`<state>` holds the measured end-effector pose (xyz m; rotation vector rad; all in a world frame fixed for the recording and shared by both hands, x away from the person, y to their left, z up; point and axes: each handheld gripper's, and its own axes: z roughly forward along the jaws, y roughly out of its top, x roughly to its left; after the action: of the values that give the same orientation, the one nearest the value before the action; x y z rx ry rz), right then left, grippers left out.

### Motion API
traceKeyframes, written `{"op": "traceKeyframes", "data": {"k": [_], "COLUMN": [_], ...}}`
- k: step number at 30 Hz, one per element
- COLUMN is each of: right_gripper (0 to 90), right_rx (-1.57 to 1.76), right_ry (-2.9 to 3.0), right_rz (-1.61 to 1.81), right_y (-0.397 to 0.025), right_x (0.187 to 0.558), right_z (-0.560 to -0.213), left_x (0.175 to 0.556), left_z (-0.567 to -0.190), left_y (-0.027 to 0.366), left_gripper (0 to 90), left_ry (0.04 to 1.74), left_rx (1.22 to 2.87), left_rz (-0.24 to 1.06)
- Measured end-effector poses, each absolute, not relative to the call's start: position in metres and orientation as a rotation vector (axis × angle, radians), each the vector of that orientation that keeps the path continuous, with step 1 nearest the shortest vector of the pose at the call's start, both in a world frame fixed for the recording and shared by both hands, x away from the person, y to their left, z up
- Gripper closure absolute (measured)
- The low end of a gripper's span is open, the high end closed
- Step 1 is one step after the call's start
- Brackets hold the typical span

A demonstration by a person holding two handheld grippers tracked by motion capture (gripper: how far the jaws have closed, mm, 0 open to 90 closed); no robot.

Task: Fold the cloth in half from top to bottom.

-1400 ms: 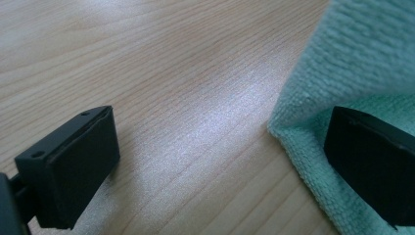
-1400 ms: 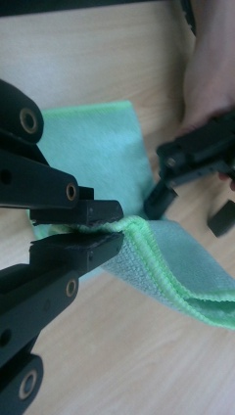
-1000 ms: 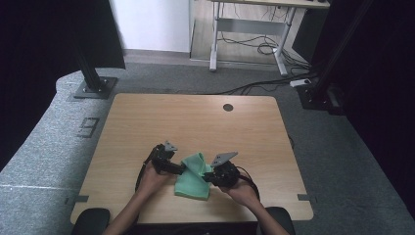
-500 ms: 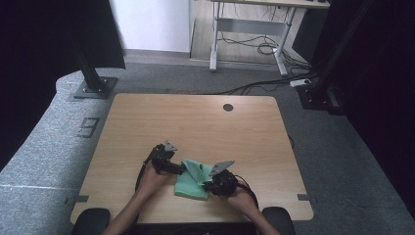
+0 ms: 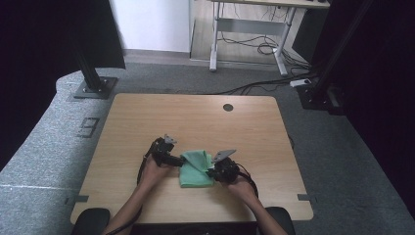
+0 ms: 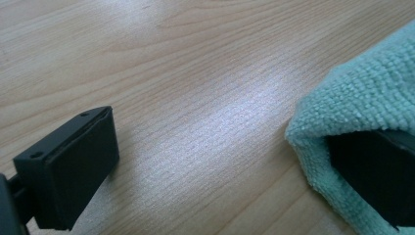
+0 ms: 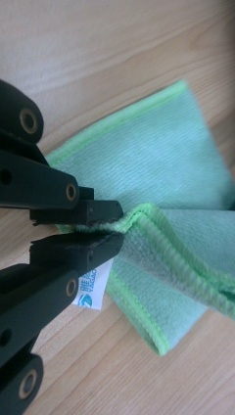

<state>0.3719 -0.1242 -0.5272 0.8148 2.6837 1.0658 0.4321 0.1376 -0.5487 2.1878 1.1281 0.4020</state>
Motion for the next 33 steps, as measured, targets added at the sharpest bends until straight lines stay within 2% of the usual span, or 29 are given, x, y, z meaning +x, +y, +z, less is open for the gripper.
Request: {"op": "traceKeyframes", "data": {"k": [6,12,15,22,29,33], "right_gripper": [82.5,82.1,81.6,80.6,79.6,79.0], "right_rx": [0.807,0.797,0.812,0.833,0.817,0.818], "right_ry": [2.676,2.682,2.676,2.676,2.671,2.670], "right_rz": [1.081,1.041,1.059,1.074,1.095,1.102], "right_y": [-0.131,-0.130,-0.133,-0.134,-0.134,-0.134], "right_x": [0.360,0.358,0.358,0.358,0.355,0.354], "right_z": [-0.520,-0.532,-0.534,-0.536,-0.534,-0.534], "left_x": [0.432,0.429,0.422,0.413,0.437,0.451], "left_z": [-0.549,-0.547,-0.542,-0.517,-0.493,-0.490], "left_y": [0.137,0.141,0.150,0.167,0.141,0.119], "left_gripper": [0.0,1.0,5.3,6.1,6.3,6.3], "left_ry": [1.130,1.092,1.056,0.995,0.960,0.924], "left_rx": [2.186,2.206,2.221,2.203,2.178,2.219], "left_rz": [0.404,0.366,0.328,0.357,0.391,0.385]}}
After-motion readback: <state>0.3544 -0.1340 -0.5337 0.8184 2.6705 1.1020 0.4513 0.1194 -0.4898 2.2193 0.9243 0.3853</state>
